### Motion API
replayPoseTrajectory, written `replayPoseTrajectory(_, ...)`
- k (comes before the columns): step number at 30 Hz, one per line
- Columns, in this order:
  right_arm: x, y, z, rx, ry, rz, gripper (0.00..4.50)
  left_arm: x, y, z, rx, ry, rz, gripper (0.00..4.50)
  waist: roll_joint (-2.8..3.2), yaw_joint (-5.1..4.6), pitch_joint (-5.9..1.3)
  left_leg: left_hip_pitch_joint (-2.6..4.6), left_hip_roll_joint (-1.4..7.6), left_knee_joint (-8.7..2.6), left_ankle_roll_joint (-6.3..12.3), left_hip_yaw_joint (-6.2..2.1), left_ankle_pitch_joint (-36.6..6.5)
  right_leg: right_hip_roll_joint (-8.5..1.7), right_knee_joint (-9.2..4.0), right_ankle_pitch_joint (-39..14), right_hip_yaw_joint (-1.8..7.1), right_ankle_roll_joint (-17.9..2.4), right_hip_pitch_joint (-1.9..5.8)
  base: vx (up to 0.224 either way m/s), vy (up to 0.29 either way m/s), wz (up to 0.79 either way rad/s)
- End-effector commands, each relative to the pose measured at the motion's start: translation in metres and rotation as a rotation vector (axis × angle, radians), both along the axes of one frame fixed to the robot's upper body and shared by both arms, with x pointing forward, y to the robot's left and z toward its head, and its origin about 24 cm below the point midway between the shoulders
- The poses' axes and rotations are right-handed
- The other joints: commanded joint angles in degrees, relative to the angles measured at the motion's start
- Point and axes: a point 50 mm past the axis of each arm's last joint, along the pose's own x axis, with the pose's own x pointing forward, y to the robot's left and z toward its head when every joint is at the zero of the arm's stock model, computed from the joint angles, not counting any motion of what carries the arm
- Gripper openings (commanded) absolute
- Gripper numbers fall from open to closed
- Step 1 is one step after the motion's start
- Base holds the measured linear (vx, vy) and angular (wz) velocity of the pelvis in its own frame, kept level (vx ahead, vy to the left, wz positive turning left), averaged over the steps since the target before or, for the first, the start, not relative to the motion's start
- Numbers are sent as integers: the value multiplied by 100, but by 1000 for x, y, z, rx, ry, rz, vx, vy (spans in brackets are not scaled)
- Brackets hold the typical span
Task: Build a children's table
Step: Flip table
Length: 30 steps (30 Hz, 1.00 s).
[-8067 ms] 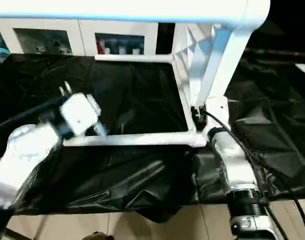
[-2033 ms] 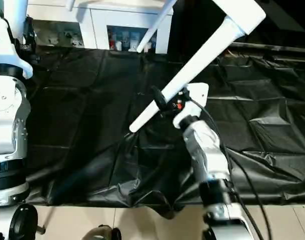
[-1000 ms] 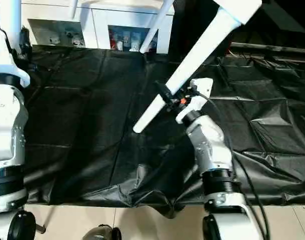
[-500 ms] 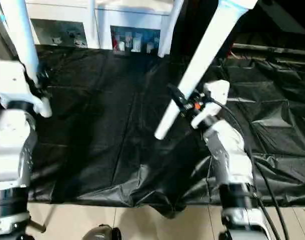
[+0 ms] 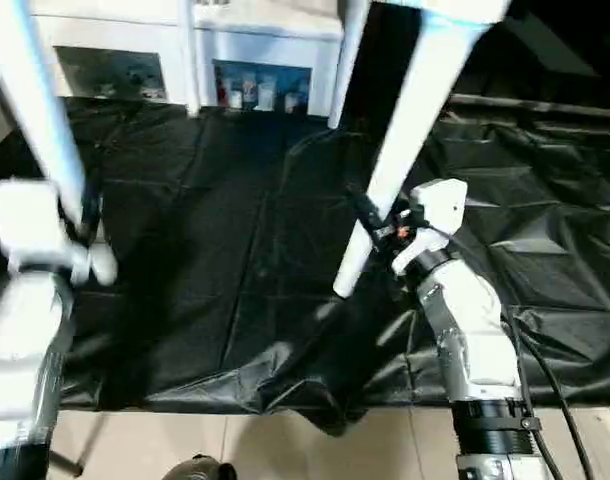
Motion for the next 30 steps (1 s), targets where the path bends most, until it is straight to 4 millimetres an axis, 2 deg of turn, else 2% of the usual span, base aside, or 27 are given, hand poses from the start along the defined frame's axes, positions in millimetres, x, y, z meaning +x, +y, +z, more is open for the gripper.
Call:
replayPoseTrajectory(1, -4, -17, -29, -80, 132, -76, 161, -3, -3, 7, 59, -34, -42, 162, 153, -84, -260, 453, 539, -625, -1086, -489, -4105, -363, -584, -2659, 210, -522, -168, 0, 0, 0)
replayPoseTrajectory(3, -4, -18, -32, -84, 145, -86, 161, -3, -4, 0, 52, -8, -62, 162, 100, -112, -239, 478, 537, -649, -1147, -504, -4363, -342, -609, -2847, 177, -482, -165, 0, 0, 0)
replayPoseTrajectory(5, -5, -16, -42, -99, 170, -114, 161, -3, -8, -12, 63, 31, -110, 162, 116, -130, -243, 475, 531, -669, -1214, -526, -4515, -340, -614, -2904, 163, -455, -155, 0, 0, 0)
replayPoseTrajectory(6, -6, -16, -44, -99, 176, -120, 161, -2, -9, -13, 66, 38, -118, 162, 96, -162, -236, 489, 523, -685, -1254, -527, -4701, -329, -627, -3033, 141, -440, -168, 0, 0, 0)
replayPoseTrajectory(8, -7, -15, -50, -114, 192, -149, 161, 0, -12, -15, 72, 46, -144, 162, 119, -191, -220, 523, 521, -708, -1304, -528, -4943, -297, -638, -3117, 109, -438, -181, 0, 0, 0)
replayPoseTrajectory(10, -10, -13, -58, -107, 220, -170, 161, 2, -16, -16, 72, 53, -173, 162, 150, -205, -189, 523, 520, -772, -1364, -511, -5200, -247, -637, -3213, 50, -429, -164, 0, 0, 0)
replayPoseTrajectory(11, -11, -12, -59, -107, 225, -171, 161, 2, -16, -16, 71, 53, -176, 162, 183, -212, -188, 499, 522, -871, -1437, -460, -5420, -154, -570, -3073, -30, -453, -127, 0, 0, 0)
replayPoseTrajectory(13, -12, -11, -60, -117, 228, -176, 161, 1, -16, -16, 77, 51, -179, 162, 217, -192, -191, 367, 540, -1088, -1500, -349, -5601, -27, -355, -2721, -126, -522, -11, 0, 0, 0)
replayPoseTrajectory(14, -14, -9, -62, -109, 234, -166, 161, 0, -16, -16, 82, 48, -181, 162, 205, 30, -254, -81, 508, -1547, -1563, 20, -5611, 143, 595, -1615, -278, -622, 421, -92, 6, 16)
replayPoseTrajectory(15, -14, -9, -64, -112, 236, -164, 161, -2, -16, -15, 83, 43, -183, 162, 216, 184, -264, -65, 451, -1603, -1672, 182, -5268, 93, 631, -1706, -197, -660, 344, -92, 6, 16)
replayPoseTrajectory(16, -15, -8, -66, -116, 242, -159, 161, -4, -16, -14, 85, 36, -184, 162, -190, -7, -294, 649, 389, -598, -1601, -14, -4011, -567, -327, -3534, 197, -612, -359, 11, -57, 20)
replayPoseTrajectory(17, -15, -8, -66, -116, 242, -159, 161, -4, -16, -14, 85, 36, -184, 162, -161, 8, -247, 952, 242, 526, -1081, -482, -2566, -1231, -921, -4293, 515, -672, -677, 86, -20, -17)
replayPoseTrajectory(18, -15, -8, -67, -124, 241, -155, 161, -5, -16, -14, 88, 33, -181, 162, -160, -150, -170, 115, 27, 634, -562, -938, -586, -1171, -787, -4331, 429, -894, 237, 86, -20, -17)
replayPoseTrajectory(19, -15, -8, -67, -131, 238, -157, 161, -7, -15, -14, 89, 31, -178, 162, 181, -135, -54, 359, 332, 143, -1055, -1096, -1645, -813, -726, -4238, -136, -939, 157, 15, 127, -42)
replayPoseTrajectory(20, -14, -8, -68, -130, 238, -162, 161, -9, -14, -14, 93, 31, -174, 162, 257, -305, -92, 453, 532, -509, -1582, -1274, -4980, -116, -280, -2951, -289, -493, 58, -29, 100, -8)
replayPoseTrajectory(21, -13, -9, -68, -128, 238, -169, 161, -11, -14, -14, 96, 33, -170, 162, 371, -233, -108, 427, 548, -696, -1605, -1305, -5833, -72, -142, -2223, -232, -537, 130, -29, 100, -8)
replayPoseTrajectory(22, -13, -9, -68, -126, 239, -175, 161, -12, -13, -14, 98, 34, -169, 162, 494, -197, -172, 391, 541, -847, -1560, -1223, -6174, -80, 61, -1068, -175, -685, 256, 0, 0, 0)
replayPoseTrajectory(23, -12, -10, -67, -124, 236, -184, 161, -13, -14, -15, 97, 36, -169, 162, 472, -228, -183, 367, 508, -879, -1502, -1189, -6067, -100, 56, -778, -164, -693, 309, 0, 0, 0)
replayPoseTrajectory(24, -11, -12, -67, -122, 234, -194, 161, -14, -14, -15, 99, 40, -168, 162, 296, -235, -182, 396, 438, -832, -1335, -1081, -5495, -259, -223, -1168, -78, -592, 312, 0, 0, 0)
replayPoseTrajectory(25, -10, -13, -67, -118, 233, -202, 161, -15, -14, -16, 100, 43, -170, 162, 247, -226, -161, 426, 408, -775, -1279, -1013, -5302, -323, -346, -1684, -30, -560, 265, 0, 0, 0)
replayPoseTrajectory(26, -8, -15, -66, -108, 234, -210, 161, -16, -15, -17, 97, 46, -177, 162, 150, -212, -112, 524, 356, -654, -1129, -917, -4901, -455, -578, -3098, 66, -494, 151, -27, -53, 3)
replayPoseTrajectory(27, -8, -15, -66, -104, 235, -211, 196, -16, -16, -18, 90, 48, -188, 197, 119, -194, -100, 650, 320, -522, -1006, -865, -4482, -551, -782, -4128, 97, -431, 63, -27, -53, 3)
replayPoseTrajectory(29, -7, -16, -66, -101, 235, -212, 196, -17, -18, -18, 79, 49, -208, 197, 124, -210, -106, 636, 332, -513, -930, -875, -4156, -575, -849, -4388, 52, -377, 132, -13, -34, 0)
replayPoseTrajectory(30, -7, -17, -66, -102, 233, -213, 196, -18, -19, -19, 60, 52, -224, 197, 170, -205, -112, 552, 391, -670, -992, -885, -4232, -459, -797, -3935, -15, -325, 241, 0, 0, 0)
